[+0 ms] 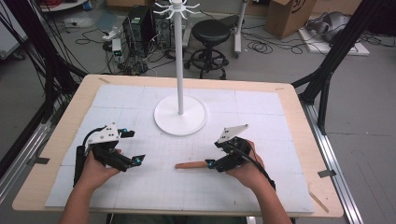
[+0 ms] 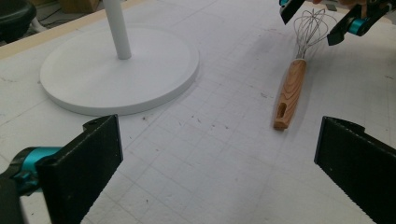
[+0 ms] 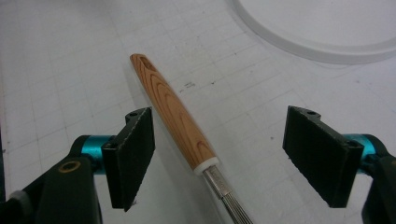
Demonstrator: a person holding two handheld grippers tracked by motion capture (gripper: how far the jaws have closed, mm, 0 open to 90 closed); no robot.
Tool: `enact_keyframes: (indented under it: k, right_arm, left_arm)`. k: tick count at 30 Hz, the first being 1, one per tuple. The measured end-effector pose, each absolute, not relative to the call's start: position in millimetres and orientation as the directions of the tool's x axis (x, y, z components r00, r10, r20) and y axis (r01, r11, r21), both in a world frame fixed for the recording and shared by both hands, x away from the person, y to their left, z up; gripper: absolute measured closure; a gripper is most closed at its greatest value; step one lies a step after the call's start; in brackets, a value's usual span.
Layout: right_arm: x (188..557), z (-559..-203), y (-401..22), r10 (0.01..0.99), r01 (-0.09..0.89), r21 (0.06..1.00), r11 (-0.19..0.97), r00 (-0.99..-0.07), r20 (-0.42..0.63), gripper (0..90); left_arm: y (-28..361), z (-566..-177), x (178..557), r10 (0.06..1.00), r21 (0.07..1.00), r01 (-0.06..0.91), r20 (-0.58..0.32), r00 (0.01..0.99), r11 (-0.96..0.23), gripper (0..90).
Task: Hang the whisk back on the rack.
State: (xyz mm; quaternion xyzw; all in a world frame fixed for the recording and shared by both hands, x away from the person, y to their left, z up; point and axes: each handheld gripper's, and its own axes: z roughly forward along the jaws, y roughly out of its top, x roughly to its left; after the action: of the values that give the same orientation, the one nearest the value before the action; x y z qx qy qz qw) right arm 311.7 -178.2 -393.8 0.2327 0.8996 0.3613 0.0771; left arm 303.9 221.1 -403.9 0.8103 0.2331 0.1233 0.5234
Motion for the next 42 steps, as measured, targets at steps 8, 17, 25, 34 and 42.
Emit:
enact_keyframes:
  k: [8,17,25,34,42]
  right_arm:
    - [314.8,-400.0,-168.4,0.451,0.367,0.623,0.691,-0.892,0.025,32.0]
    - [318.2,-407.7,-162.1,0.441,0.379,0.558,0.738,-0.897,0.025,36.6]
    - [317.9,-415.6,-148.6,0.404,0.361,0.473,0.804,-0.915,0.01,43.2]
    - [317.1,-416.3,-132.7,0.375,0.344,0.352,0.87,-0.927,-0.02,58.7]
    - [313.8,-413.2,-123.9,0.312,0.284,0.3,0.911,-0.949,-0.048,69.0]
  left_arm:
    - [221.2,-404.1,303.9,0.508,0.904,0.249,-0.042,0.86,-0.347,1.6]
    - [220.7,-405.2,304.8,0.509,0.902,0.254,-0.045,0.86,-0.35,1.6]
    - [221.2,-405.4,305.3,0.508,0.902,0.255,-0.047,0.86,-0.348,1.6]
    - [220.2,-405.7,304.9,0.51,0.9,0.258,-0.048,0.859,-0.35,1.6]
    - [220.5,-405.6,304.7,0.509,0.9,0.259,-0.048,0.859,-0.352,1.6]
